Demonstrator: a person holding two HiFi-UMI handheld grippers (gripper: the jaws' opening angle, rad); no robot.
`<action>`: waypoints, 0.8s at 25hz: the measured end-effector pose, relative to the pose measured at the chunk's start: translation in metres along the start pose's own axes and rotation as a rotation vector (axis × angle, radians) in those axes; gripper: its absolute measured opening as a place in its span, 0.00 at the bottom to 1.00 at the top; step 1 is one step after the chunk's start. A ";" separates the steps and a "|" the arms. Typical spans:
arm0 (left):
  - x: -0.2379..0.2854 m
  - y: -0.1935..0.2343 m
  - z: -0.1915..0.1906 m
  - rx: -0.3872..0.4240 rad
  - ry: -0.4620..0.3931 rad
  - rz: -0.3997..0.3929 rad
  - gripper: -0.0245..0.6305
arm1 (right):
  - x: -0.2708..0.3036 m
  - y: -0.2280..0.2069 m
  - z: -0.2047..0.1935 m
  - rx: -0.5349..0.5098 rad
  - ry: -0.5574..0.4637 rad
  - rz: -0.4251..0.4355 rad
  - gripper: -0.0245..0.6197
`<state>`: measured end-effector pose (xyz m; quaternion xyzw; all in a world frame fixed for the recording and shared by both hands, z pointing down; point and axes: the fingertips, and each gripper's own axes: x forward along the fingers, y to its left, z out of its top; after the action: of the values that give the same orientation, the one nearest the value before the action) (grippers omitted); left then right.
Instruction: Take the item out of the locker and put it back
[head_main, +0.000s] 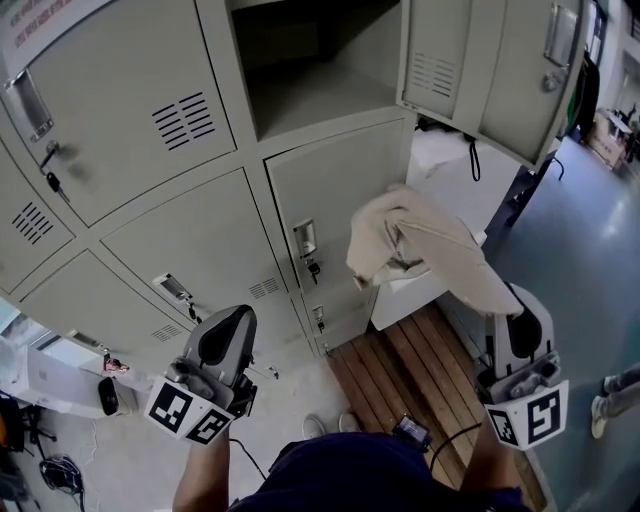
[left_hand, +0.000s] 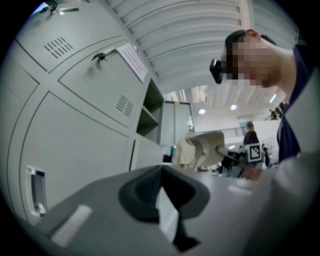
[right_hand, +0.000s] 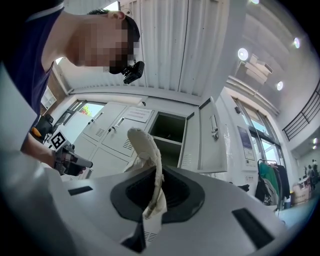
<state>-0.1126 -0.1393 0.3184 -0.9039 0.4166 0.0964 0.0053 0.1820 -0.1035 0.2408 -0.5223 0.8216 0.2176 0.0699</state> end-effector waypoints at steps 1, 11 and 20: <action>0.000 0.001 0.000 0.000 -0.001 0.000 0.04 | 0.001 -0.001 0.000 -0.001 -0.001 -0.002 0.07; 0.002 0.008 0.004 0.001 -0.010 0.002 0.04 | 0.012 -0.002 0.002 -0.028 -0.007 -0.008 0.07; 0.003 0.014 0.002 -0.010 -0.011 0.003 0.04 | 0.026 -0.006 0.008 -0.057 -0.021 -0.009 0.07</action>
<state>-0.1211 -0.1507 0.3165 -0.9028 0.4174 0.1035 0.0031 0.1747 -0.1240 0.2232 -0.5254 0.8119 0.2463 0.0646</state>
